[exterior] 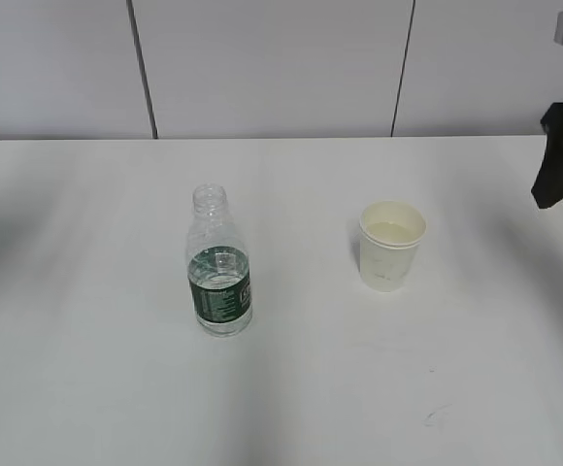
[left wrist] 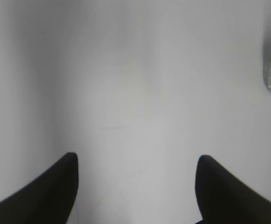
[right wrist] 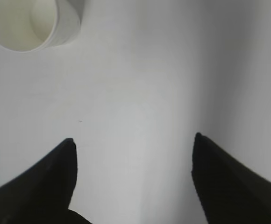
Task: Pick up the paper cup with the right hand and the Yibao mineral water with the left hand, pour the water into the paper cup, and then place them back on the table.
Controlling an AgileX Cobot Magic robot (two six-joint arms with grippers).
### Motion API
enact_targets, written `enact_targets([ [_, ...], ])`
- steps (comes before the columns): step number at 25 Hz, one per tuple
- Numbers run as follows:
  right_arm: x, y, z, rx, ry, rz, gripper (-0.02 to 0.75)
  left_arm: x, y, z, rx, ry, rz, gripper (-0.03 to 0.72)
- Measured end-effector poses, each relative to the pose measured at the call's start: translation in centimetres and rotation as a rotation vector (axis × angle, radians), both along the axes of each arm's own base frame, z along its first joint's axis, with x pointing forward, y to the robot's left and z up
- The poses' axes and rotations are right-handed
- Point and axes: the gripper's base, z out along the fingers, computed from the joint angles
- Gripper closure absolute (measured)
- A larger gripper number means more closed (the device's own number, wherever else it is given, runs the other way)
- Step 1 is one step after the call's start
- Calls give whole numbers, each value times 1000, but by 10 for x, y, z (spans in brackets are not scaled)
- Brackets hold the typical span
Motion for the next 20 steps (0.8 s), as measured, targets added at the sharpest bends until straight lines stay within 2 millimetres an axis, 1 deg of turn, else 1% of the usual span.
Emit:
enact_targets([
  [3,-15,0,9,1,-26,2,144,-16,0,7,2,-22,-1,209],
  [5,-30,2,12,13,-36,1,144,-31,0,10,2,-34,-2,209],
  [7,-47,3,11,27,-32,2,144,-47,1,10,4,-37,-6,209],
  [8,-57,4,11,31,-35,5,144,-47,1,10,4,-37,-6,209],
  [9,-66,4,13,32,-44,9,144,-67,1,10,4,-48,-8,209],
  [15,-116,6,10,30,-75,27,144,-123,1,6,4,-91,-8,209],
  [20,-154,6,0,29,-95,32,144,-164,2,-12,4,-102,-9,209],
])
